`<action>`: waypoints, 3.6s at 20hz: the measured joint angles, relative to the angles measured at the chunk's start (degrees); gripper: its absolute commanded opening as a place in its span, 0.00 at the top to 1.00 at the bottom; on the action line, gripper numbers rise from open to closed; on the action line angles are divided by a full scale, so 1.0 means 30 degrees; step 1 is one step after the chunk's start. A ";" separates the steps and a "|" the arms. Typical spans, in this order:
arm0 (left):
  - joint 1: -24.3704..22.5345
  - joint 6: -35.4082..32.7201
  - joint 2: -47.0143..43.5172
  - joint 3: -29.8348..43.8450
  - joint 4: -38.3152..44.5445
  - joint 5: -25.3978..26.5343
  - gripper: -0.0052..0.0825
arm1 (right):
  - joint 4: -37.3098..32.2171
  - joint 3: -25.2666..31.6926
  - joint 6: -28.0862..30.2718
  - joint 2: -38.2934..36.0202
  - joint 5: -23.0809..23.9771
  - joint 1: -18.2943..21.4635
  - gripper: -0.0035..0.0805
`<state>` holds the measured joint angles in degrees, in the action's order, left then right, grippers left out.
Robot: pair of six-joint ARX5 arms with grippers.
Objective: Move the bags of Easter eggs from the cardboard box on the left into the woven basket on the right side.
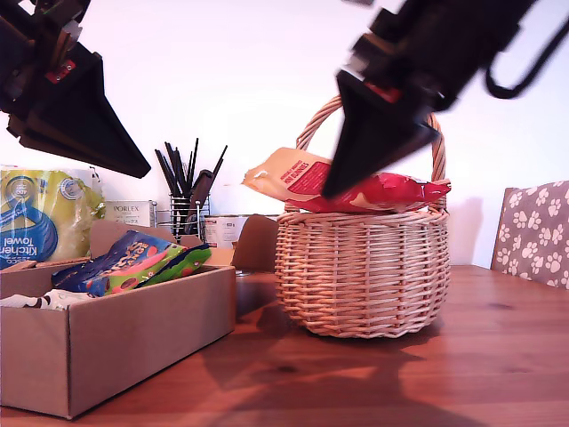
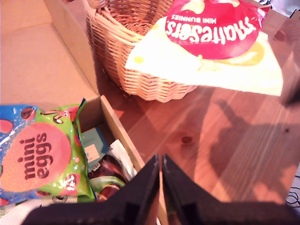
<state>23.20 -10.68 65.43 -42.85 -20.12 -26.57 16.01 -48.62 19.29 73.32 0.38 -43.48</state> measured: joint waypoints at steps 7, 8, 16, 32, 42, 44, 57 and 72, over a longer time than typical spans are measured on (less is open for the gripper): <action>0.0007 0.0000 0.0000 0.0000 0.0007 0.0000 0.97 | -0.1421 -0.1836 0.1523 0.0000 0.3118 0.0729 0.97; 0.0007 0.0000 0.0000 0.0000 0.0007 0.0000 0.97 | -0.1246 -0.1945 0.1472 0.0000 0.3075 0.0714 0.97; 0.0000 0.0000 0.0000 0.0000 0.0000 0.0000 0.97 | -0.1115 -0.1945 0.1086 0.0000 0.3402 0.1158 0.97; 0.0000 0.0000 0.0000 0.0000 -0.0044 0.0000 0.97 | -0.7541 -0.1931 0.1107 0.3534 0.0517 0.4233 0.97; 0.0000 0.0000 0.0000 0.0000 -0.0313 0.0000 0.97 | -0.7919 -0.1931 0.1603 0.7351 0.1712 0.4350 0.97; 0.0007 0.0000 0.0000 0.0000 -0.0321 0.0000 0.97 | -0.7657 -0.1945 0.1851 0.7351 0.1727 0.4379 0.97; 0.0007 0.0022 0.0000 0.0000 -0.0889 0.0000 0.97 | -0.8123 -0.3861 0.6550 0.5013 0.7337 0.2790 0.97; 0.0000 0.0022 0.0000 0.0000 -0.0357 0.0022 0.97 | 0.2863 -0.3767 0.0976 0.0721 -0.1698 0.1668 0.86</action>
<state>23.20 -10.61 65.43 -42.85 -21.19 -26.50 24.60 -59.92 22.22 75.48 -4.71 -38.48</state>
